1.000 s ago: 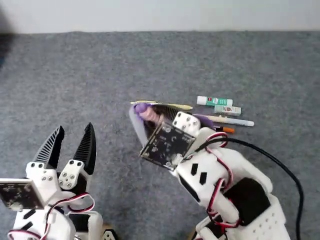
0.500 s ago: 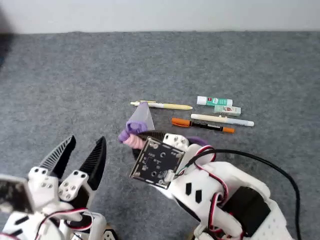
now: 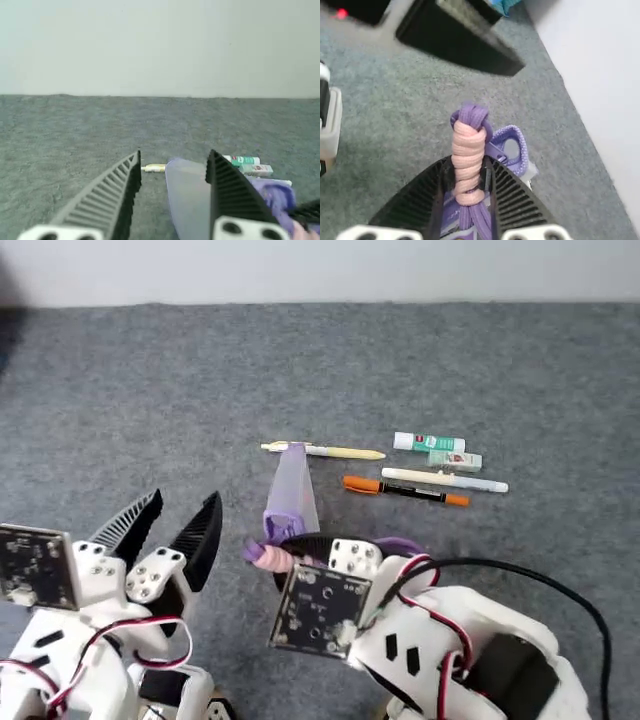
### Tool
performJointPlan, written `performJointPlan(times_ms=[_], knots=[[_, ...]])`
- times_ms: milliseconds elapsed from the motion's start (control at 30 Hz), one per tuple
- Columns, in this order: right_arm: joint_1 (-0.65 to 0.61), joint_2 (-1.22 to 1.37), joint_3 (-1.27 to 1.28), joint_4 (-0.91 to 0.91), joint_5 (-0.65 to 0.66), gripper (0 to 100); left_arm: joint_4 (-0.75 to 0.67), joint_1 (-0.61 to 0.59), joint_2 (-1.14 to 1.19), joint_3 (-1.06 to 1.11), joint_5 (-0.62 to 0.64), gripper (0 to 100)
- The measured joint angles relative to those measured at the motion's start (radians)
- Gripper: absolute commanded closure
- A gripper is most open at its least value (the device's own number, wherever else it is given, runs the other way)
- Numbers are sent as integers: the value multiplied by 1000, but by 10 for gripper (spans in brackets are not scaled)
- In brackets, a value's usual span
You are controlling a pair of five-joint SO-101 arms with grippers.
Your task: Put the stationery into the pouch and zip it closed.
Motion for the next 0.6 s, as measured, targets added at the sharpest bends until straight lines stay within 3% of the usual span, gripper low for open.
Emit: performJointPlan(times_ms=[600], knots=[[-3,-3,72,-69,146,992,-12,258,0,0,-18,791]])
